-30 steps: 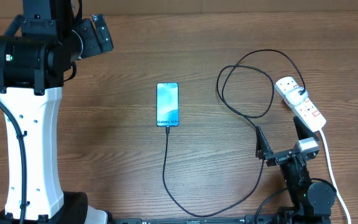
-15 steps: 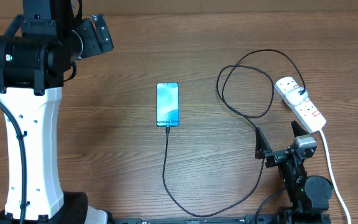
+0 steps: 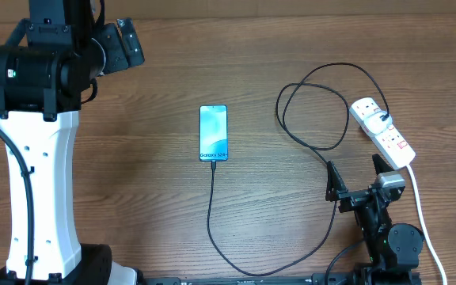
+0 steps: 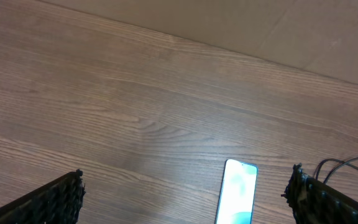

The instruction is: Plug charger to phone and switch on socket

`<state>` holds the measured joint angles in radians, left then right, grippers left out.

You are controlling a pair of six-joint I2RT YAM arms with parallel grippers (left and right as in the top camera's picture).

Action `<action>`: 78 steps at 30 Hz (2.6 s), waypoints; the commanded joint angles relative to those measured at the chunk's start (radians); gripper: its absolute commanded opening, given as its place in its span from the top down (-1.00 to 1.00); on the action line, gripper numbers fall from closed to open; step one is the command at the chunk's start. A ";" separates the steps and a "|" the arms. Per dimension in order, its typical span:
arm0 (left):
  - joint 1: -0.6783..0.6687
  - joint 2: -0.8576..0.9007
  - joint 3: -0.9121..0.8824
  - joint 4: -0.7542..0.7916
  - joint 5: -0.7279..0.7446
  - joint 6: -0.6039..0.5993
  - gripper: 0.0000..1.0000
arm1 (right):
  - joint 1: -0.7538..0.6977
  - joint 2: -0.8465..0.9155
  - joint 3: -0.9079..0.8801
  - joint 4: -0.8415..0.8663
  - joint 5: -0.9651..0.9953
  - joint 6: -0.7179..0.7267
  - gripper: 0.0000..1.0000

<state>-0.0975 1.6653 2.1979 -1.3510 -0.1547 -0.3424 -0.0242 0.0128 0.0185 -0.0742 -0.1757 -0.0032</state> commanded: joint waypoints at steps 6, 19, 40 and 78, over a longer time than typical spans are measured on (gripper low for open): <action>-0.001 -0.003 -0.003 0.001 -0.012 -0.021 -0.99 | 0.007 -0.010 -0.010 0.004 0.006 0.007 -1.00; -0.001 -0.003 -0.003 0.001 -0.012 -0.021 -0.99 | 0.007 -0.010 -0.010 0.004 0.006 0.007 -1.00; 0.001 -0.056 -0.035 -0.188 -0.039 0.081 -0.99 | 0.007 -0.010 -0.010 0.005 0.006 0.007 -1.00; 0.098 -1.242 -1.369 0.586 0.158 0.193 -0.99 | 0.007 -0.010 -0.010 0.005 0.006 0.007 -1.00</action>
<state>-0.0116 0.4980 0.8875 -0.7948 -0.0322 -0.1749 -0.0238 0.0128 0.0185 -0.0738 -0.1757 -0.0002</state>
